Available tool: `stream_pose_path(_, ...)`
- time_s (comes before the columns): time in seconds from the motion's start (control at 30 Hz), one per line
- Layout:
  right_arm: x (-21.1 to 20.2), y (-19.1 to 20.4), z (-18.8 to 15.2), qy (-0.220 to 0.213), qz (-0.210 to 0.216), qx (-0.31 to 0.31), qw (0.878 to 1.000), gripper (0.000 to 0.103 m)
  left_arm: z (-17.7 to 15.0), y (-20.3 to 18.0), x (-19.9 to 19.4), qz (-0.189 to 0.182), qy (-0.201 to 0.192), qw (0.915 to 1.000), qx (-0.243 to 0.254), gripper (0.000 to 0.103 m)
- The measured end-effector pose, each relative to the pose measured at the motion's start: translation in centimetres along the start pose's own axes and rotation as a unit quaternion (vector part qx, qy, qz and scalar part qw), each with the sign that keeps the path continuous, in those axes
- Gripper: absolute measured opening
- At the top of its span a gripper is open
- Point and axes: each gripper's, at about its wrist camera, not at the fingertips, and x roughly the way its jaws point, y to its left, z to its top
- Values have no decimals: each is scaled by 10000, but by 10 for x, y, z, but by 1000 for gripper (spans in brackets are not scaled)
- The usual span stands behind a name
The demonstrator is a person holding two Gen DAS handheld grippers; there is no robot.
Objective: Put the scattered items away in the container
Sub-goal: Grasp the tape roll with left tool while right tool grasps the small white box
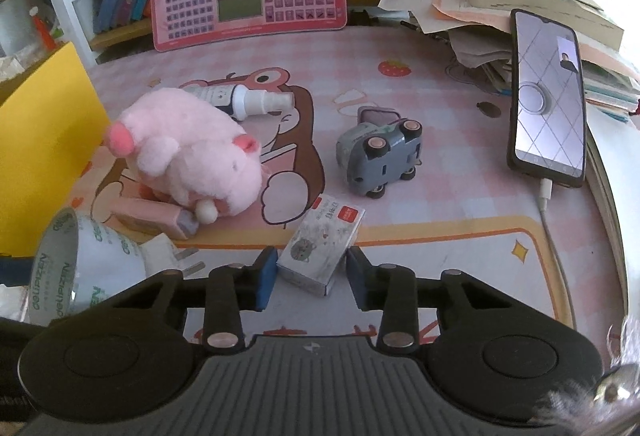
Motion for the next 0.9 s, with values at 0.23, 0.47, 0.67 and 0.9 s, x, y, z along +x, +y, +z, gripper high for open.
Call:
stream_pose_path(0.23, -16, 0, -5, -110, 141, 133, 9998, 33, -4, -2, -19, 59, -278, 9995, 151, 88)
stream_pose_path(0.47, -31, 4, -12, -127, 225, 258, 9993, 31, -13, 4, -40, -12, -478, 9988, 72, 88)
stream_pose_path(0.67, -48, 16, -21, -209, 216, 259, 9992, 30, -26, 11, -57, -209, -628, 9977, 116, 88)
stream_pose_path(0.9, -80, 36, -38, -406, 125, 152, 9990, 29, -41, 25, -75, -505, -708, 9961, 155, 88)
